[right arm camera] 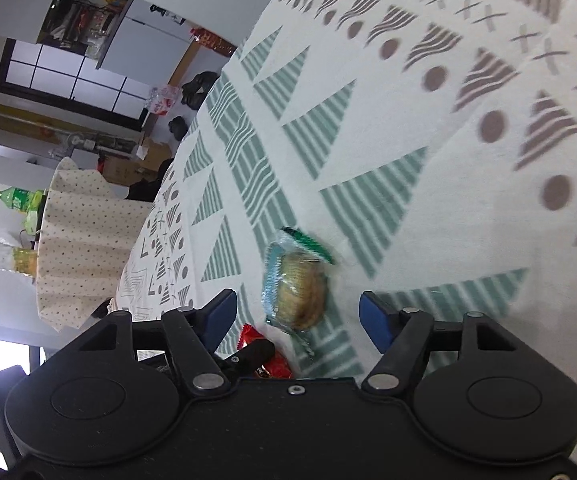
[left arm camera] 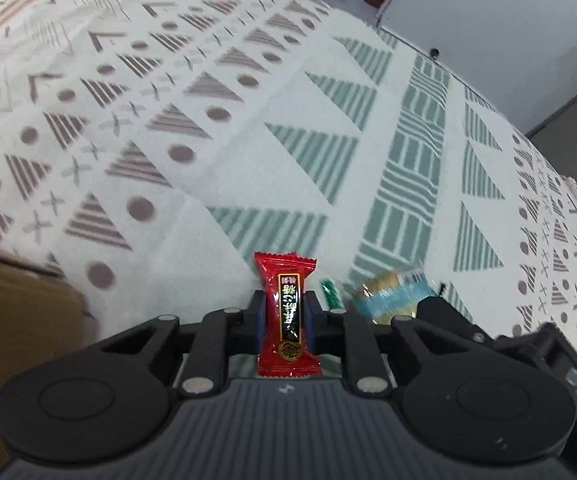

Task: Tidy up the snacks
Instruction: 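Grasp the red bar with the left tool while the right tool grasps the round cake packet, then carry the red bar over the box with the left tool while the right tool carries the cake packet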

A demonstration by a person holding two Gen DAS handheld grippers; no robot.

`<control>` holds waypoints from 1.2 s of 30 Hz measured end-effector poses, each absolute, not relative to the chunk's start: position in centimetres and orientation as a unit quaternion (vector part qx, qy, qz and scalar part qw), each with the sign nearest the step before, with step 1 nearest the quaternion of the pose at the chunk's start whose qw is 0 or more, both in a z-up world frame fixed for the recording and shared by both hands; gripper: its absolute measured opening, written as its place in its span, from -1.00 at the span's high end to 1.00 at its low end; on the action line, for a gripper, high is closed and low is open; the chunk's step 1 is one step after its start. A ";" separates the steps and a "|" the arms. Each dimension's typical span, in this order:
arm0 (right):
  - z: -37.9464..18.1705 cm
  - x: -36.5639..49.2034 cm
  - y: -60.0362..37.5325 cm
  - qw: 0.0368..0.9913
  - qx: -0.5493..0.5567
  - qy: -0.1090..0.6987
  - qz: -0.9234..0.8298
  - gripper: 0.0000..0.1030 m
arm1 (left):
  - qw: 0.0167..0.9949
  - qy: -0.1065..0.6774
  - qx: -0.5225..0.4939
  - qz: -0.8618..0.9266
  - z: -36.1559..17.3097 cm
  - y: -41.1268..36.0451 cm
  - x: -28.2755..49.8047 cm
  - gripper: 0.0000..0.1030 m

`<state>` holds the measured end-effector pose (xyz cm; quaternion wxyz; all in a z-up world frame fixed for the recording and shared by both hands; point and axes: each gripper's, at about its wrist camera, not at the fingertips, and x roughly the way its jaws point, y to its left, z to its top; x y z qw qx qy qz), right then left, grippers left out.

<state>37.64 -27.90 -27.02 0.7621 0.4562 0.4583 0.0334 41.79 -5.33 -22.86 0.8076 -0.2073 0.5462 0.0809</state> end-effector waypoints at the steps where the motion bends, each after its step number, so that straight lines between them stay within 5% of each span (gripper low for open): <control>1: -27.2 38.1 -27.3 0.762 0.451 0.464 0.031 -0.26 | 0.807 0.545 -0.210 0.082 -22.7 -5.0 41.8 0.65; 12: -27.6 39.6 -25.8 0.779 0.424 0.461 0.012 -0.22 | 0.815 0.530 -0.212 0.096 -21.1 -2.5 41.7 0.65; 13: -27.6 39.6 -25.8 0.779 0.424 0.461 0.012 -0.07 | 0.814 0.531 -0.213 0.097 -21.1 -2.4 41.6 0.65; 14: -27.5 39.7 -25.6 0.782 0.416 0.464 0.008 0.31 | 0.814 0.531 -0.213 0.096 -20.9 -2.4 41.4 0.65; 17: -27.6 39.5 -26.1 0.775 0.416 0.476 0.006 0.54 | 0.819 0.526 -0.212 0.092 -19.9 -2.7 40.7 0.65; 36: -20.9 31.2 -27.2 0.795 0.433 0.423 0.042 0.61 | 0.833 0.497 -0.231 0.076 -14.4 -3.2 32.9 0.65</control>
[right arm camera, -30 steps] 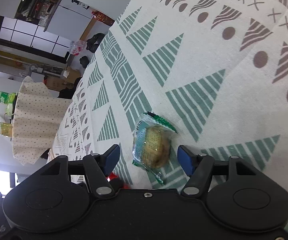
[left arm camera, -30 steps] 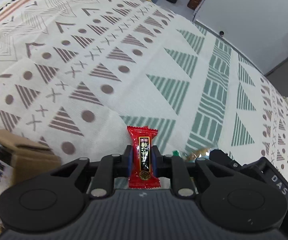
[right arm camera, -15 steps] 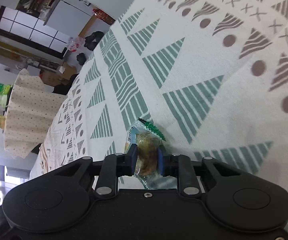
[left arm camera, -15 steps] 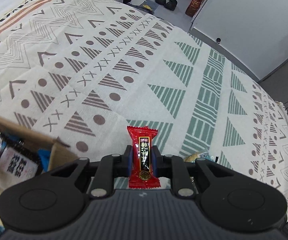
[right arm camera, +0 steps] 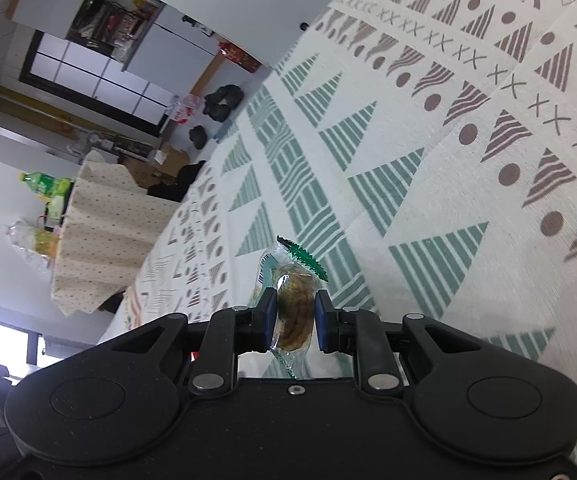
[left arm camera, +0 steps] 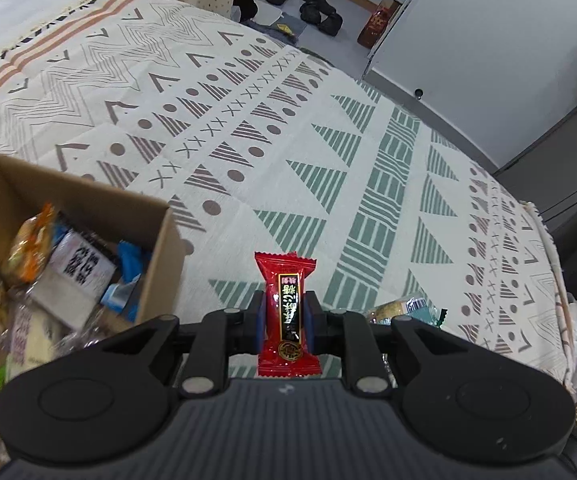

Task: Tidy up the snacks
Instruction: 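Carry the red bar over the box with the left tool while the right tool carries the cake packet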

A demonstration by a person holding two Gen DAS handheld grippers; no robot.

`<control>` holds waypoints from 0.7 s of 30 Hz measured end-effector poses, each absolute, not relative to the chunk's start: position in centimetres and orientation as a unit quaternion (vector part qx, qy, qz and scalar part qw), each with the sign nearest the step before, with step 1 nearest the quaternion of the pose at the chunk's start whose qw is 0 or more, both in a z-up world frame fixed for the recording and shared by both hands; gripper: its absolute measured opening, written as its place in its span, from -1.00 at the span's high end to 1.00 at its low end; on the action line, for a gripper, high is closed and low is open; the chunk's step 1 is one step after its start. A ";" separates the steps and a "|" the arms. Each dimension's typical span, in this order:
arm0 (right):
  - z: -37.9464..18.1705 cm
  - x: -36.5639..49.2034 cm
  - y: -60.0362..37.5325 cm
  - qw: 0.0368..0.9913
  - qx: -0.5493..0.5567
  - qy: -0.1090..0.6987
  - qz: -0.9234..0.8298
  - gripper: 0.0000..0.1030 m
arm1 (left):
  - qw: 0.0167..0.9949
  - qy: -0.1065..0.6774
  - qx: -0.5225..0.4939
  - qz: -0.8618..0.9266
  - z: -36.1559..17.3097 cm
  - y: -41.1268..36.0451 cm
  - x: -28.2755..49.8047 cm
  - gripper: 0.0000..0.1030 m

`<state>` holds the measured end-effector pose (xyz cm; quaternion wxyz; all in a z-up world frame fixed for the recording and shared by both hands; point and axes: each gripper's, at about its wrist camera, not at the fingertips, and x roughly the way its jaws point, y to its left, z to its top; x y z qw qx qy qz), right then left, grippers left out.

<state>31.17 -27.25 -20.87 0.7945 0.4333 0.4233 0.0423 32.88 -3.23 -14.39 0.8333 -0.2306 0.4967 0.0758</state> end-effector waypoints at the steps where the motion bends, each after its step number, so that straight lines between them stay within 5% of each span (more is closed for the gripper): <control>1: -20.5 30.8 -27.1 0.796 0.433 0.421 0.044 0.61 | 0.834 0.495 -0.232 0.076 -14.1 -3.1 32.4 0.65; 21: -15.2 25.3 -23.8 0.811 0.431 0.385 0.093 0.62 | 0.846 0.456 -0.262 0.083 -9.5 1.0 25.4 0.65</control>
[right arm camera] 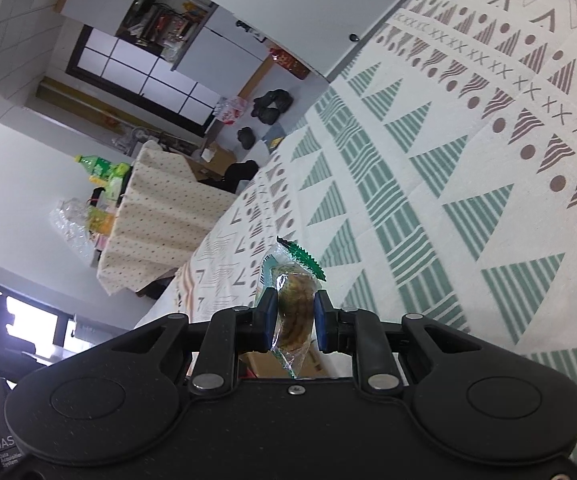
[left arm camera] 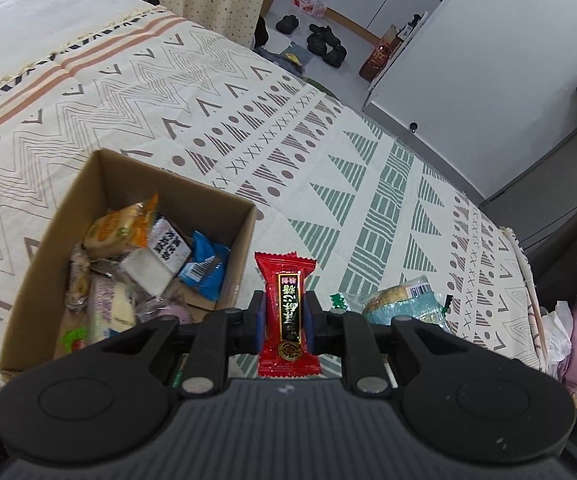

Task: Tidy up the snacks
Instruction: 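Carry the red bar over the box with the left tool while the right tool carries the cake packet, then open both tools to drop the red bar and cake packet into the box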

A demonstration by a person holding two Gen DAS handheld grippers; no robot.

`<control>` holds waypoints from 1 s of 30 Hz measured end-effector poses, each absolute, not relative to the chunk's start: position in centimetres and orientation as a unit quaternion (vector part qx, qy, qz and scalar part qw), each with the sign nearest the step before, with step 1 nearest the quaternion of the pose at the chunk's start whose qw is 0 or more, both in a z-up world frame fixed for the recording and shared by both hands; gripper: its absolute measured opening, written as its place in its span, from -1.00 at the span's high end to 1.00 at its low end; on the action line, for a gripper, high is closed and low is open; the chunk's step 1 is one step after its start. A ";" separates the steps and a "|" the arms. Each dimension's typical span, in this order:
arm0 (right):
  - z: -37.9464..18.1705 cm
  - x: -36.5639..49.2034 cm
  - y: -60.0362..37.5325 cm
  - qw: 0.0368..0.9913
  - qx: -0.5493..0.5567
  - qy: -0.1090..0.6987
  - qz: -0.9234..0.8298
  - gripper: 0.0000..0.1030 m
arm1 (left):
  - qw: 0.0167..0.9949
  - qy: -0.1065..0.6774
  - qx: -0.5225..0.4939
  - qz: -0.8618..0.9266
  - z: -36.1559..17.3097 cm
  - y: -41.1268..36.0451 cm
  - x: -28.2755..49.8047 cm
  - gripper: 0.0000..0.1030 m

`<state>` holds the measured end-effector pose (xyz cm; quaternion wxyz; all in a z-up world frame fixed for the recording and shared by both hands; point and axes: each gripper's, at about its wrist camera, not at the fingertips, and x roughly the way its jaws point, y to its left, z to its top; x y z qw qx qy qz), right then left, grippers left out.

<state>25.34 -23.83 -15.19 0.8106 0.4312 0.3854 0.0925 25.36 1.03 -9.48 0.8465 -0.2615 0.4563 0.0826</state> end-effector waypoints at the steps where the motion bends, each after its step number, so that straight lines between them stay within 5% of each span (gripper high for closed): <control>1: -14.8 25.0 -23.3 0.812 0.429 0.383 0.098 0.62 | 0.847 0.455 -0.263 0.082 -9.3 1.3 25.1 0.65; 30: -14.4 23.2 -14.0 0.813 0.383 0.409 0.158 0.63 | 0.824 0.454 -0.316 0.127 -11.0 10.8 21.8 0.63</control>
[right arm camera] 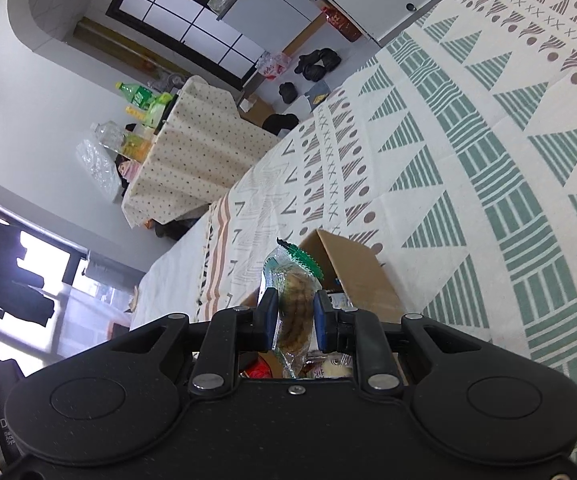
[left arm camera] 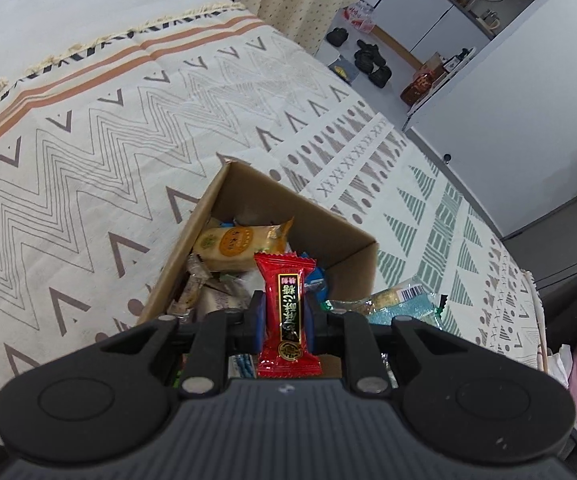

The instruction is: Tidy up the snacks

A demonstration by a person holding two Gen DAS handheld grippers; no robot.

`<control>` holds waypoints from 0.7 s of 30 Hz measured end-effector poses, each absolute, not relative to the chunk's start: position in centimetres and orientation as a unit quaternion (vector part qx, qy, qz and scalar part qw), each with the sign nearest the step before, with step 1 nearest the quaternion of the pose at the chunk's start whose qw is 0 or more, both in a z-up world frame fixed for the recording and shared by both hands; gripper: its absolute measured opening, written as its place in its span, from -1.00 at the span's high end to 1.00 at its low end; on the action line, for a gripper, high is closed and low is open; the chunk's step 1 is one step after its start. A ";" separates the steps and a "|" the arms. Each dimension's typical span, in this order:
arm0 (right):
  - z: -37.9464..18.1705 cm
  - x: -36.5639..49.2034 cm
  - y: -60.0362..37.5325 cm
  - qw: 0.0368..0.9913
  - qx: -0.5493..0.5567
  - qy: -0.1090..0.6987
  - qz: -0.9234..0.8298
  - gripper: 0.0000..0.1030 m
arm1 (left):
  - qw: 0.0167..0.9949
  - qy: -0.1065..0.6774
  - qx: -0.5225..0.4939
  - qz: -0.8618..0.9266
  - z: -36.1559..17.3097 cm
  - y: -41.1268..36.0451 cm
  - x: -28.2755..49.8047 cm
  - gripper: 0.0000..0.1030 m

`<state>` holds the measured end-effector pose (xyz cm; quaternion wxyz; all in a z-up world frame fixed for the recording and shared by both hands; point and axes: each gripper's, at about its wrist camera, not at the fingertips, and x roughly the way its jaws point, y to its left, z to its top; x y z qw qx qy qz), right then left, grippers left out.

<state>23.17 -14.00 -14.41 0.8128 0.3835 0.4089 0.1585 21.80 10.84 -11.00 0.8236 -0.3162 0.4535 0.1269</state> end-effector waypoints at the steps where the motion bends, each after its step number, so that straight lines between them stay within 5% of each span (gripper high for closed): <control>1: -14.5 23.2 -13.8 0.813 0.383 0.410 0.158 0.63 | 0.822 0.456 -0.316 0.131 -11.1 10.9 21.9 0.61; 5: -14.7 23.4 -13.2 0.813 0.377 0.416 0.156 0.63 | 0.814 0.468 -0.316 0.135 -11.5 11.4 22.2 0.52; 13: -14.5 23.7 -12.0 0.812 0.371 0.420 0.163 0.61 | 0.816 0.465 -0.308 0.151 -10.8 12.2 21.8 -0.03; 15: -14.4 23.6 -11.9 0.811 0.375 0.415 0.168 0.46 | 0.817 0.465 -0.305 0.152 -10.5 12.3 21.7 -0.11; 17: -14.1 23.4 -12.0 0.813 0.381 0.407 0.167 0.11 | 0.818 0.464 -0.302 0.158 -10.3 12.3 21.5 -0.26; 21: -13.8 23.0 -12.6 0.815 0.384 0.404 0.160 0.02 | 0.821 0.462 -0.293 0.162 -9.8 11.8 21.0 -0.36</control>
